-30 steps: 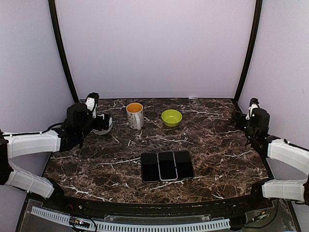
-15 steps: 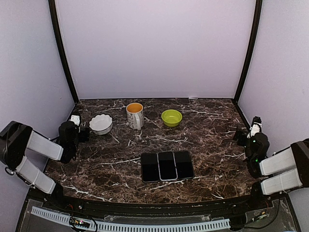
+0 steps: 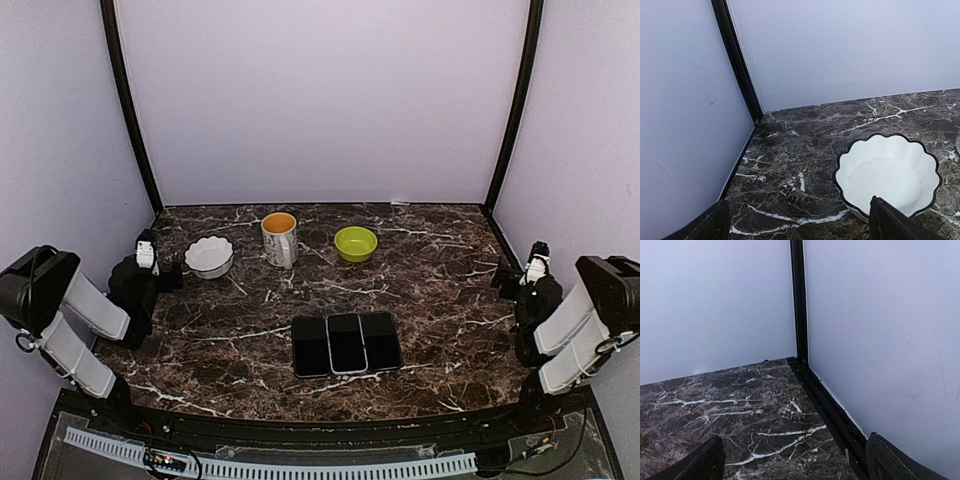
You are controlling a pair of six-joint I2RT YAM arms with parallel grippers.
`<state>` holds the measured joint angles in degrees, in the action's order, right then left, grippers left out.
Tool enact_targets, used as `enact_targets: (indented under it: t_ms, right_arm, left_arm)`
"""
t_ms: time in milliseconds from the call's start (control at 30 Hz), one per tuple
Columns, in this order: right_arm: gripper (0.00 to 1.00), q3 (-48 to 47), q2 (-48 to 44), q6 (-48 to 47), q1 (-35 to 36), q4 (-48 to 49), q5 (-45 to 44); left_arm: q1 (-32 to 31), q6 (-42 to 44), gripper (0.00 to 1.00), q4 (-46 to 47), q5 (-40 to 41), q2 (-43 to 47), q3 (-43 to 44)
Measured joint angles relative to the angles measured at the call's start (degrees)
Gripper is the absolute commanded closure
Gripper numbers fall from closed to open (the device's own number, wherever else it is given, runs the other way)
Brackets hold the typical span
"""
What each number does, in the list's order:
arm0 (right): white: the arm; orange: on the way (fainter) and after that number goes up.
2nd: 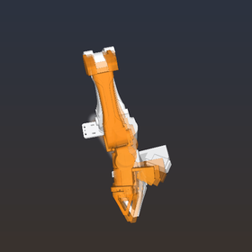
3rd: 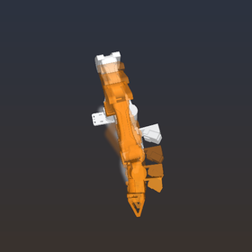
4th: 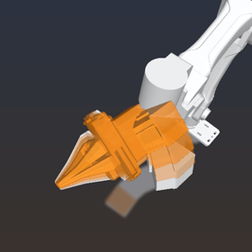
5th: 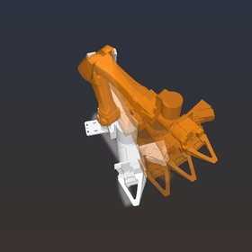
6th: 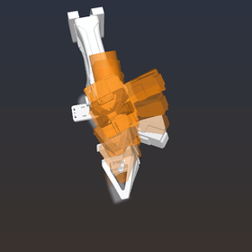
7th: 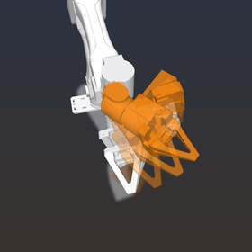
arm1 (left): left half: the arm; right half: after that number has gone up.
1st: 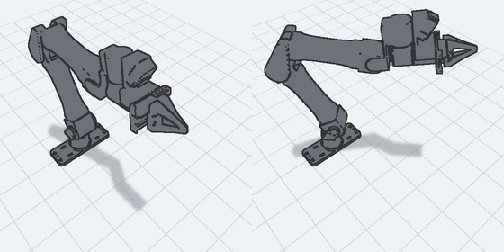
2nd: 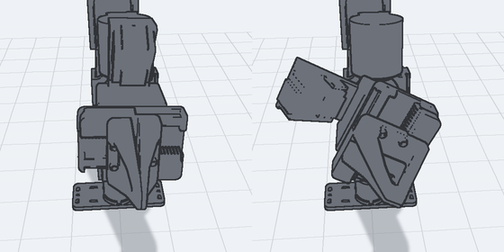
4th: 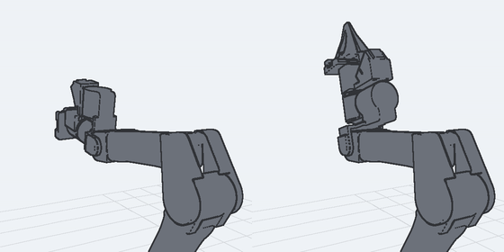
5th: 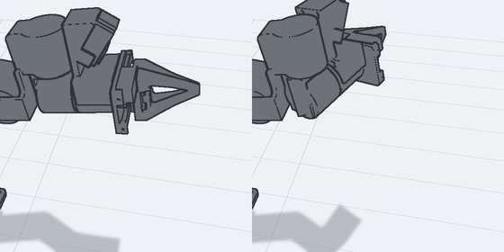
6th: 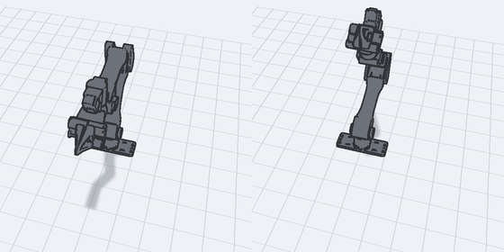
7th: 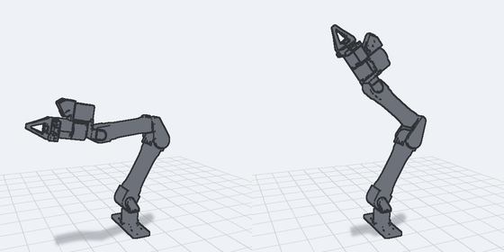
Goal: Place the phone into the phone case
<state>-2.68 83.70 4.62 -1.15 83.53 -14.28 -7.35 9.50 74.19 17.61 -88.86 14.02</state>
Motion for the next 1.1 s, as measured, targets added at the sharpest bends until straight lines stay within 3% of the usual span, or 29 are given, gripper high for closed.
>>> enact_targets:
  t_ms: [100, 467, 1100]
  right_arm:
    - [0.02, -0.09, 5.75, 0.24, -1.22, 2.64, 2.38]
    - [0.02, -8.9, 5.05, 0.28, -2.97, -5.77, 11.8]
    - [0.02, -10.25, 5.07, 0.11, -2.99, -11.65, 13.44]
  left_arm:
    - [1.38, -0.26, 0.01, 4.11, -4.09, -1.11, -2.4]
    - [2.49, -1.16, 0.01, 4.96, -9.27, -2.1, -2.56]
    - [4.35, -2.73, 0.01, 1.84, -12.5, -2.1, -0.17]
